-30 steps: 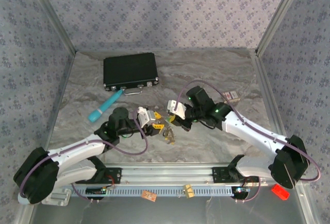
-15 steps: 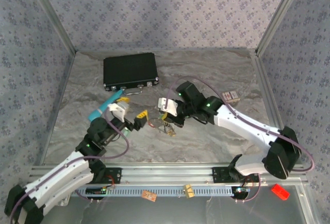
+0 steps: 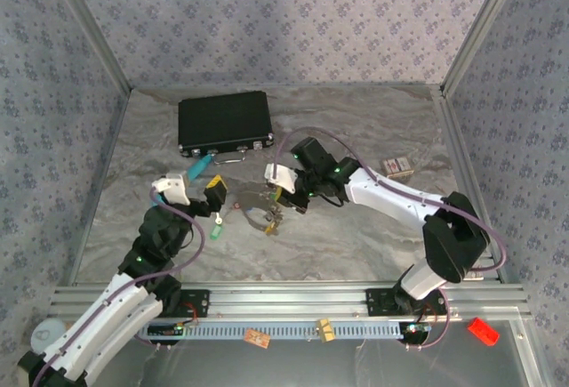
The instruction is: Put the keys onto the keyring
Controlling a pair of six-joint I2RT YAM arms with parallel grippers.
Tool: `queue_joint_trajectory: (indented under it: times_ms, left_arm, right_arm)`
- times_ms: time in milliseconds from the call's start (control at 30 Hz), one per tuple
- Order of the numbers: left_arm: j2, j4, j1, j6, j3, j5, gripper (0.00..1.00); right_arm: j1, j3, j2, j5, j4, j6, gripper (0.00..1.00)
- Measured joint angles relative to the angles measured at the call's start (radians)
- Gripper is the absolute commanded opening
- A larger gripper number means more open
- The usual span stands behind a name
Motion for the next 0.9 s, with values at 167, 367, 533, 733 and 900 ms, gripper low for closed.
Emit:
queue_joint_trajectory:
  times_ms: [167,367,533,733,900]
  left_arm:
    - [0.067,0.002,0.006,-0.012,0.0,0.002,1.0]
    - [0.132,0.016,0.006,-0.015,0.002,0.01,1.0]
    - [0.147,0.016,0.006,-0.015,0.008,0.021,1.0]
    - [0.211,-0.005,0.011,-0.01,0.055,0.025,1.0]
    - [0.328,-0.07,0.023,0.0,0.147,0.032,1.0]
  right_arm:
    - [-0.008,-0.042,0.016,0.142,-0.135,-0.039,0.0]
    - [-0.008,-0.073,0.039,0.319,-0.237,-0.066,0.0]
    - [-0.005,-0.097,0.091,0.451,-0.285,-0.086,0.18]
    - [-0.002,-0.126,0.101,0.539,-0.333,-0.11,0.31]
    - [-0.044,-0.135,0.003,0.47,-0.313,-0.087,0.33]
